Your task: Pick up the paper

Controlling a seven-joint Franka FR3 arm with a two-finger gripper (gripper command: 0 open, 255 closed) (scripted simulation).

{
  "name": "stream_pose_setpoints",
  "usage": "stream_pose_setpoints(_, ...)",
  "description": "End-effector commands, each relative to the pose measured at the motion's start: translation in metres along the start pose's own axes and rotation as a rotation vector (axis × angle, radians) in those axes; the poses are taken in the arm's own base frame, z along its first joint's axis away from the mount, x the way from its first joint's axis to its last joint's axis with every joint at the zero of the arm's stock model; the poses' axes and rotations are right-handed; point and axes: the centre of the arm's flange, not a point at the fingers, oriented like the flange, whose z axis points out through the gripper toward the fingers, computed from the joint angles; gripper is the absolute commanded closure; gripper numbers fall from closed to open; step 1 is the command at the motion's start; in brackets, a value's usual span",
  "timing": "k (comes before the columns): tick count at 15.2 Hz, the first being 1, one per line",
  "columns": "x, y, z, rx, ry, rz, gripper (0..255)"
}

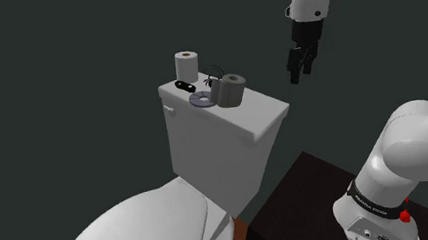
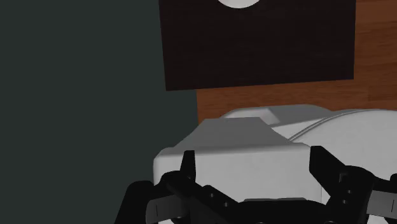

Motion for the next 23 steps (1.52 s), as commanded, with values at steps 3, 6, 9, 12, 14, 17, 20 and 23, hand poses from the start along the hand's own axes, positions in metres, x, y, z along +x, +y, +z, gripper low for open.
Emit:
stream_pose_setpoints(3,0.02,-0.001,0.004,0.014,0.035,0.004,0)
stream_pose_setpoints(6,0.052,-0.002,0.01,0.035,0.086,0.01,0)
stream_pose_setpoints(9,0.083,-0.003,0.014,0.055,0.138,0.016,0)
stream_pose_setpoints(12,0.114,-0.005,0.016,0.076,0.19,0.023,0)
stream_pose_setpoints(14,0.135,-0.005,0.016,0.09,0.225,0.027,0)
stream_pose_setpoints(17,0.167,-0.006,0.015,0.111,0.277,0.033,0)
stream_pose_setpoints(20,0.198,-0.007,0.013,0.132,0.328,0.039,0)
stream_pose_setpoints(23,0.209,-0.007,0.022,0.138,0.344,0.041,0)
